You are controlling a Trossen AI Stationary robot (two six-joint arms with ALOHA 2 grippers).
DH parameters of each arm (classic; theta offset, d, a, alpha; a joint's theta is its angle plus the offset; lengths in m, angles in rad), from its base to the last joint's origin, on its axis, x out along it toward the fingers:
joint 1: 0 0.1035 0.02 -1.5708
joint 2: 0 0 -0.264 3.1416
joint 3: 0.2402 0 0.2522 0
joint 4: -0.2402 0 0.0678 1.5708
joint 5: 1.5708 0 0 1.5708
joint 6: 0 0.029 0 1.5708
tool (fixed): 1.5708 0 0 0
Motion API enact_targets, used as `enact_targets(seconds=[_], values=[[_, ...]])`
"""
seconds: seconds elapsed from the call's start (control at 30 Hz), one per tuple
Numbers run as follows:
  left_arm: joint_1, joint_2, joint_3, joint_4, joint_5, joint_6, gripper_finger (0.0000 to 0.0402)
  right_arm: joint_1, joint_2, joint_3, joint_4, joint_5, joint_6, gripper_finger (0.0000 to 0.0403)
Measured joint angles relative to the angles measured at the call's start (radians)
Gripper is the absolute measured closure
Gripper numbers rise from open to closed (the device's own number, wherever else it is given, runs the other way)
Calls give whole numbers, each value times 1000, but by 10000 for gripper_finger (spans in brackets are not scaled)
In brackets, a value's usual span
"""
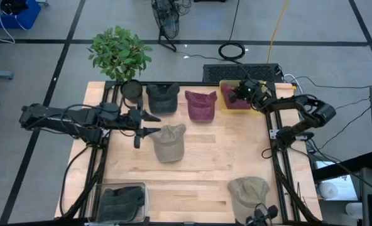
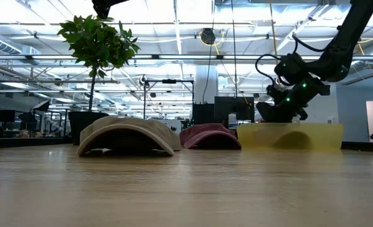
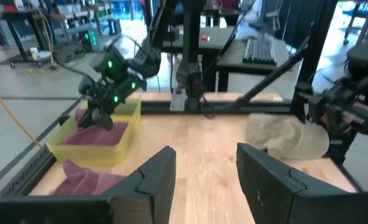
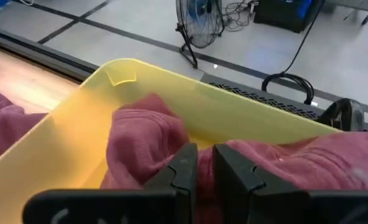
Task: Pick & Place hat
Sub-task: Put the bottom red cap into the yellow bin, then put the red cap into the yellow bin
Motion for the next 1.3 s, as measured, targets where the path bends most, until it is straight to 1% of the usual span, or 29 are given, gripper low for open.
enact_targets(seconds=[0.07,0.17,0.3,0.4,0.47,0.53,0.6,0.67,0.77,0.87,0.97,1.1,1.2,1.3], values=[[0,17,0,7,-2,0,229,10,0,0,12,0,-5,364],[0,45,0,16,-27,8,229,23,-15,0,44,0,-67,364],[0,83,0,54,-43,7,229,42,-93,-1,45,1,-106,364],[-4,99,0,125,-30,-12,229,65,-177,-1,34,-8,-64,364],[-15,100,0,164,-14,-21,229,90,-227,-1,33,-81,-1,365],[-30,99,0,176,-9,-13,229,123,-257,-1,54,-199,36,365],[-46,100,0,173,-11,-2,229,168,-271,0,78,-309,35,365],[-58,100,0,176,-16,0,229,216,-272,0,83,-361,15,365],[-65,100,0,186,-16,12,229,282,-251,5,74,-364,-43,363],[-65,99,0,191,-17,29,229,318,-220,29,40,-347,-76,354],[-65,99,0,190,-22,42,229,335,-172,62,23,-308,-90,334],[-65,99,0,190,-36,55,229,348,-81,123,-25,-311,-98,303],[-63,99,0,191,-37,61,229,356,-3,188,-89,-312,-124,287],[-63,99,0,188,-38,55,229,356,61,268,-207,-312,-155,283]])
